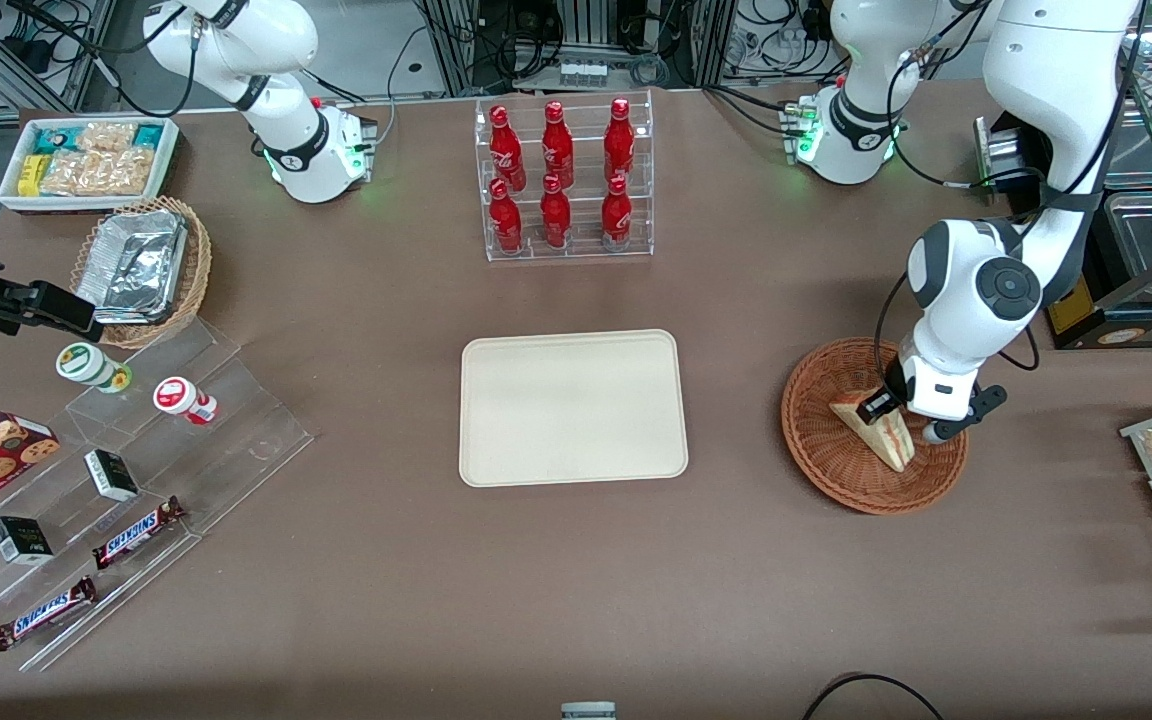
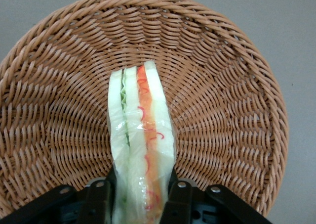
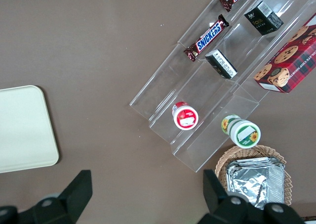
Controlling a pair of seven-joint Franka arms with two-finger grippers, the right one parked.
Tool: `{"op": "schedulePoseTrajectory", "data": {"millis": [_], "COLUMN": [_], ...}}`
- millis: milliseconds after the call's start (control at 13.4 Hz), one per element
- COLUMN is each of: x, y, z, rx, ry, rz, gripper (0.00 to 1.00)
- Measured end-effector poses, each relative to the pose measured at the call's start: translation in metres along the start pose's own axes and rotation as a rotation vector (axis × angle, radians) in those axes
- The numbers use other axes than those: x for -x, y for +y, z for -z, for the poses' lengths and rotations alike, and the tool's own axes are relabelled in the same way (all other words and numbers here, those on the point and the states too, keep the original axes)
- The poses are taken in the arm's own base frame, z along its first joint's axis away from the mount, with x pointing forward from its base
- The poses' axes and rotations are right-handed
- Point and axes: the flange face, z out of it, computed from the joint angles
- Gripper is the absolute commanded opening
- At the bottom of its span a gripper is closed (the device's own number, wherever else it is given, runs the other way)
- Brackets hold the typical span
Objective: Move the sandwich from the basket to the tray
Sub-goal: 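Close the left gripper on the sandwich and lift it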
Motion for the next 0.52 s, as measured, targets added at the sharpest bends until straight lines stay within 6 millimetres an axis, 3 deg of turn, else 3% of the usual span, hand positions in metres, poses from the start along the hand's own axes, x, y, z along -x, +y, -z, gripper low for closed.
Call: {"op": "schedulePoseTrajectory", "data": {"millis": [224,373,522], "x": [-0.007,-0.017,-0.022], "y": [0.006,0.018,0.048], "z": [0.026,0.065,0.114], "rx": [0.000,-0.017,-0.029], "ry": [0.009,-0.003,-0.015], "rz": [-0.002,-0.009,-0.044], "gripper": [0.00,0.00,0.00]}}
